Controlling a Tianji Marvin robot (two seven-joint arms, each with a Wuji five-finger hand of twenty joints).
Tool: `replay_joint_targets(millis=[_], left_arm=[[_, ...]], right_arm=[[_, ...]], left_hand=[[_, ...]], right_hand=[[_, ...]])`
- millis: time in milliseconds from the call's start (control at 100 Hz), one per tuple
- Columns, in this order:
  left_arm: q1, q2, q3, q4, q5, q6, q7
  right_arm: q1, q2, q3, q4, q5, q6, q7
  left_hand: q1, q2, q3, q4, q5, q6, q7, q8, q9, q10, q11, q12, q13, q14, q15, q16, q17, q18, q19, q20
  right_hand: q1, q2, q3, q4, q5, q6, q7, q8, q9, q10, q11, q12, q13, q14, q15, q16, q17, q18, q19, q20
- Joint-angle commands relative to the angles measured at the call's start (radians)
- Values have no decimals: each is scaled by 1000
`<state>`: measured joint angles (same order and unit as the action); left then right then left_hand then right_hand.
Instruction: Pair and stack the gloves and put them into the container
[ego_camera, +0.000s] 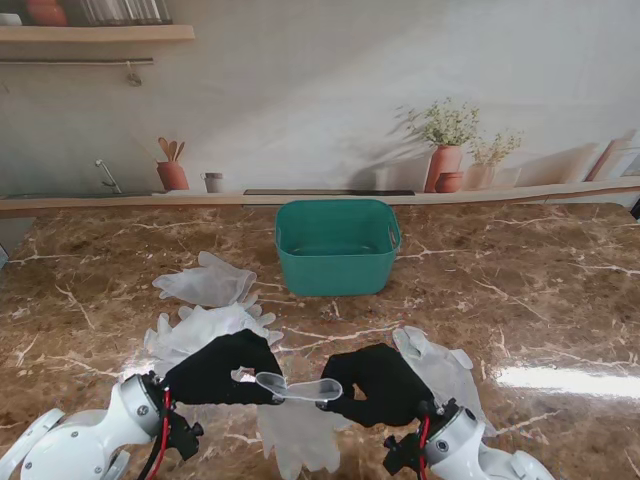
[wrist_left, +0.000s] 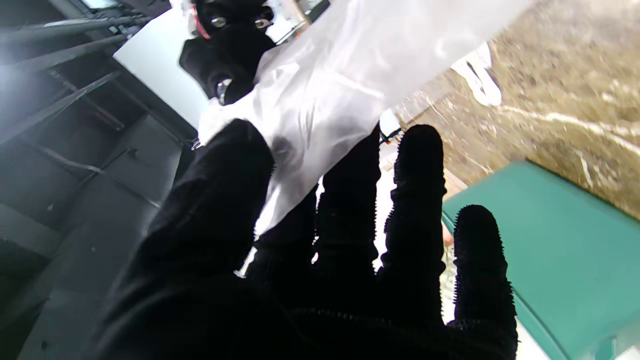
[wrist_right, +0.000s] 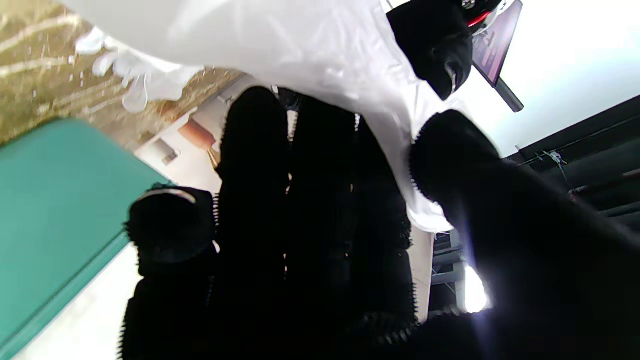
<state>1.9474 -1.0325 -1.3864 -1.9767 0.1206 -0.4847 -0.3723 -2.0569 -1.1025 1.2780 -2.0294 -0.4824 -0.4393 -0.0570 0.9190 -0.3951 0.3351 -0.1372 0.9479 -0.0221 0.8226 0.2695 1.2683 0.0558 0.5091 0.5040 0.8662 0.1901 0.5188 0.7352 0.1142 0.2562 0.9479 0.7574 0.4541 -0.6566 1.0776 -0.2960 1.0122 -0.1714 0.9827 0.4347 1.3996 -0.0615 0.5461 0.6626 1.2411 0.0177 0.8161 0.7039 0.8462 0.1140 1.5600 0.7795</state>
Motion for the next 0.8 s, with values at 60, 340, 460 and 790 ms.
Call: replay_joint_targets(millis=[60, 340, 460, 790], left_arm=[[26, 10, -8, 10, -28, 40, -38], [-37, 6, 34, 103, -10, 127, -48], [-98, -3, 85, 158, 20, 170, -16], [-306, -47, 256, 316, 184, 254, 186]], right_arm=[[-9, 0, -28, 24, -8, 29, -3], [82, -2, -74, 136, 59, 119, 24], [153, -13, -103, 214, 61, 164, -7], [342, -36, -159, 391, 73, 253, -54]], left_hand=[[-26, 22, 50, 0, 7, 8, 26, 30, 78, -4, -11, -42, 57, -6, 23, -29, 19, -13, 58, 10], [-24, 27, 53, 2, -10, 10, 33, 45, 87, -17, -13, -60, 59, 0, 27, -36, 18, -4, 72, 6], [-19, 31, 47, 3, -19, -2, 30, 45, 74, -16, -15, -63, 44, -3, 24, -37, 7, 0, 73, 6], [-12, 27, 37, 15, -30, -48, 27, 58, 37, -6, 1, -51, 3, 10, 33, -24, -18, 3, 91, 27]], right_hand=[[-37, 20, 17, 9, 12, 3, 6, 15, 52, 12, 33, -9, 66, -4, 11, -10, 30, -3, 65, -27], [-33, 16, 15, 11, 4, 8, 0, 20, 49, 15, 51, -21, 67, -2, 13, -12, 30, -1, 74, -45], [-31, 9, 17, 9, -1, 2, -4, 5, 45, 15, 39, -36, 47, 0, 4, -15, -1, 0, 65, -53], [-29, 9, 19, 8, -14, -30, 20, 11, 42, 9, 36, -24, -5, -2, 43, 11, -61, -3, 63, -45]])
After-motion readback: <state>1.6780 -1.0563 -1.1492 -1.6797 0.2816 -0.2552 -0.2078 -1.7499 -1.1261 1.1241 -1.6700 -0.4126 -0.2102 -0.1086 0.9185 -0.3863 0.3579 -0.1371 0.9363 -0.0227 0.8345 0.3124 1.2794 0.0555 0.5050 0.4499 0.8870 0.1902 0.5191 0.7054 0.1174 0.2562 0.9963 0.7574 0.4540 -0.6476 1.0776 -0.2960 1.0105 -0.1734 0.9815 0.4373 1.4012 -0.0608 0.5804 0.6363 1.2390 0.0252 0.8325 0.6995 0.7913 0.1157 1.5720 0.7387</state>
